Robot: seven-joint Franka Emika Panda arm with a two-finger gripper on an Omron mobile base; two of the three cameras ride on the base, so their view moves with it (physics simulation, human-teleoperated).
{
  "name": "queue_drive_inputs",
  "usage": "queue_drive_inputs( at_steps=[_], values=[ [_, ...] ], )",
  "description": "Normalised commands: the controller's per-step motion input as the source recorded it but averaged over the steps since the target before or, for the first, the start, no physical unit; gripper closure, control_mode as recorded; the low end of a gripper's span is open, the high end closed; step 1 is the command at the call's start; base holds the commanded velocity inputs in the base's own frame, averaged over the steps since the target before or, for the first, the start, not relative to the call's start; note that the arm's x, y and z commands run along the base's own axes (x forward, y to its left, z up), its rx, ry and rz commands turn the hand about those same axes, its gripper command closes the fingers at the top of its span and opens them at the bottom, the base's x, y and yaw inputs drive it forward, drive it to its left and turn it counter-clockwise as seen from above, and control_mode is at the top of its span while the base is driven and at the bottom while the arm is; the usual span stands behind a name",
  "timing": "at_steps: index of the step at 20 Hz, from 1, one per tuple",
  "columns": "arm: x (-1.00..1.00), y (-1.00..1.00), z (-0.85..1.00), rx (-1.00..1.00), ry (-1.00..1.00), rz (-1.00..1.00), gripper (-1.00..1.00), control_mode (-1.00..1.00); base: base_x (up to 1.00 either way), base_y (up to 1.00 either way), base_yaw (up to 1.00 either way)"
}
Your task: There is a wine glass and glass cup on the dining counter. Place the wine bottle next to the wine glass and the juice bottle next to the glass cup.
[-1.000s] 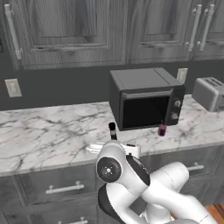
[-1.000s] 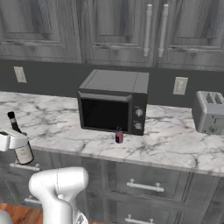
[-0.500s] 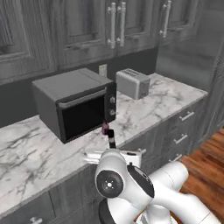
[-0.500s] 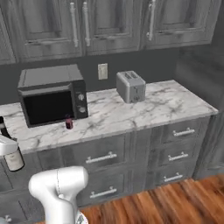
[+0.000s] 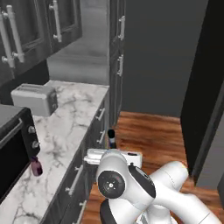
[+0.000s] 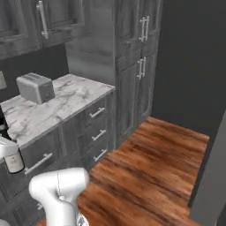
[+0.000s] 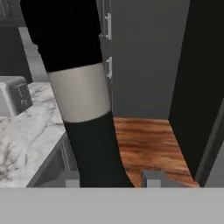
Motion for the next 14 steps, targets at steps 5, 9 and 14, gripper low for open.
queue_drive_inputs(
  at_steps=[5, 9, 14],
  values=[
    [0.0, 0.0, 0.0, 0.0, 0.0, 0.0, 1.0, 1.0, 0.0, 0.04, -1.0],
    [0.0, 0.0, 0.0, 0.0, 0.0, 0.0, 1.0, 1.0, 0.0, 0.05, -1.0],
    [0.0, 0.0, 0.0, 0.0, 0.0, 0.0, 1.0, 1.0, 0.0, 0.06, -1.0]
  ],
)
